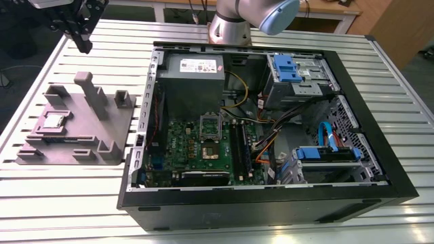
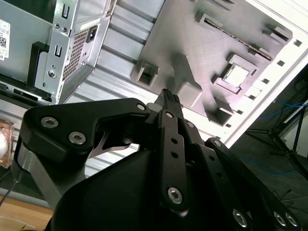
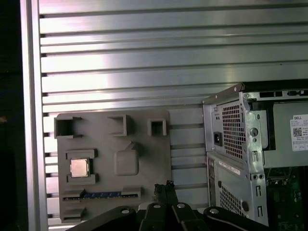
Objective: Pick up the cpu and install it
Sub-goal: 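Reach for the cpu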
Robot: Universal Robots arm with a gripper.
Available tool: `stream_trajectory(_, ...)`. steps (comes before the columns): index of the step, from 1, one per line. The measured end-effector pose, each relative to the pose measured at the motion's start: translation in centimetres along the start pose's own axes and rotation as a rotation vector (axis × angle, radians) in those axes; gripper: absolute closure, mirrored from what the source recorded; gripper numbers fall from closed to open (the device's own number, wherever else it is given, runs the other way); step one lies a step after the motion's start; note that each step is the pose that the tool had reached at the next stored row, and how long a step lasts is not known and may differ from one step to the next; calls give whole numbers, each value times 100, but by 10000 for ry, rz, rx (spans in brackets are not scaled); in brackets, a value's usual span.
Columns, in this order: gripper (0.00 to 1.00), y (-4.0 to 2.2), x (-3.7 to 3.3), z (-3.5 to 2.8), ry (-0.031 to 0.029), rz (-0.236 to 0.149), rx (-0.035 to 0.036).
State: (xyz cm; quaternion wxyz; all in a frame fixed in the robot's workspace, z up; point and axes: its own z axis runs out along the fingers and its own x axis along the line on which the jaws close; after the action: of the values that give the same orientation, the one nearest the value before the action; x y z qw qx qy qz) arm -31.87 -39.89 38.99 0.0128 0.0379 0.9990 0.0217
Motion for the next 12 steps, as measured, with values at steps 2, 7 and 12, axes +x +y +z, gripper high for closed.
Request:
stream_trajectory(2,89,-1,6,0,-1,0,-1)
stream_trajectory(7,89,-2,22,0,-1,0,-1)
stream_trajectory(12,89,-3,36,-1,-1,0,-1)
